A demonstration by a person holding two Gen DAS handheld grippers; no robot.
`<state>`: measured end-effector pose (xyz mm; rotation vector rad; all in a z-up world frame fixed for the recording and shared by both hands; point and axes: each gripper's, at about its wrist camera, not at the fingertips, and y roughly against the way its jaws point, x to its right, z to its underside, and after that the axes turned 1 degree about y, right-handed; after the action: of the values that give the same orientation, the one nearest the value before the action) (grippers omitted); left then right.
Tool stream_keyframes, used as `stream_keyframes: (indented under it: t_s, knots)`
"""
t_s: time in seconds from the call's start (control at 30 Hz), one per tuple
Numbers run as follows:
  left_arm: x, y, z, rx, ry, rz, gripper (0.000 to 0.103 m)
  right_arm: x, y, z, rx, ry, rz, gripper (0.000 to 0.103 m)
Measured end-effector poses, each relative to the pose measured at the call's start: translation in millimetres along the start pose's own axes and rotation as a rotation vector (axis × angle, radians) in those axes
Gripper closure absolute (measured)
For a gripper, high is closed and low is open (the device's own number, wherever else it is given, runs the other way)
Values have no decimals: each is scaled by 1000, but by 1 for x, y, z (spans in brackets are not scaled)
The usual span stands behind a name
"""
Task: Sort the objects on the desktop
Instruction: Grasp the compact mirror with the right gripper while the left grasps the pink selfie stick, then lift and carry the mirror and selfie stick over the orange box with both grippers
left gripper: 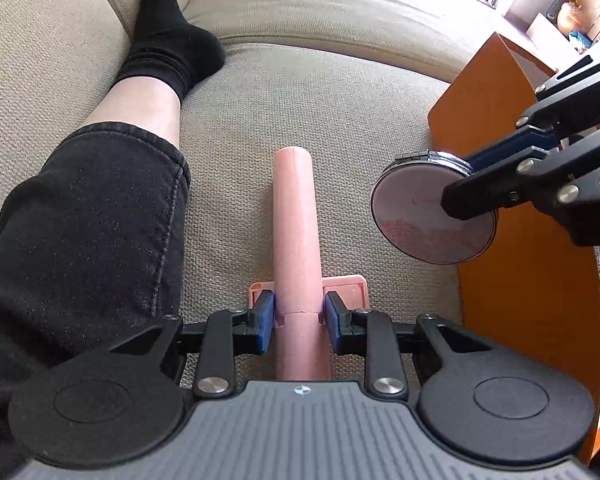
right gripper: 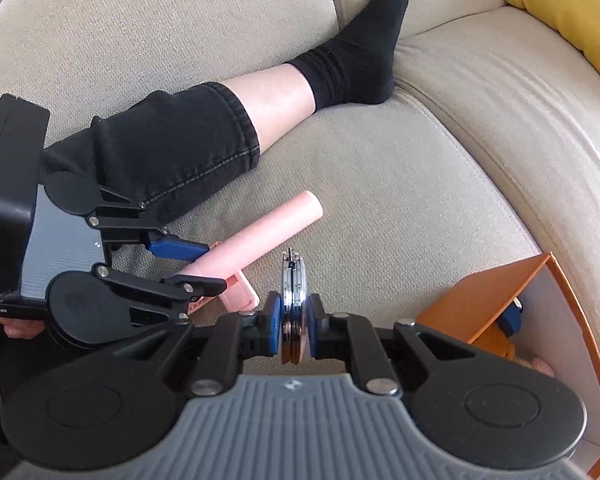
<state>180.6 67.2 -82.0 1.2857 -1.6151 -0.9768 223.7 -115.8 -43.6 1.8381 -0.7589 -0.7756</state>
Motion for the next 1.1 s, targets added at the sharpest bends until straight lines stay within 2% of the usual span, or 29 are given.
stream_keyframes:
  t_s: [0.17, 0.43, 0.57, 0.7, 0.83, 0.97, 1.1]
  knots:
    - [-22, 6, 1, 8, 171, 69, 73, -3, 1, 1, 8, 5, -1, 89]
    - [-31, 11, 11, 40, 247, 97, 73, -1, -25, -3, -69, -72, -32, 89]
    - [-35, 8, 16, 36, 262, 116, 73, 3, -38, -4, -91, -150, -94, 89]
    - [-31, 13, 19, 51, 195, 85, 73, 9, -39, -6, -84, -216, -131, 89]
    - [-15, 31, 25, 110, 61, 13, 72, 14, -41, -4, -86, -268, -162, 89]
    - [3, 41, 30, 114, -75, 12, 72, 15, -40, -1, -74, -297, -200, 89]
    - [26, 36, 39, 125, -210, -50, 72, 10, -34, -3, -58, -290, -219, 89]
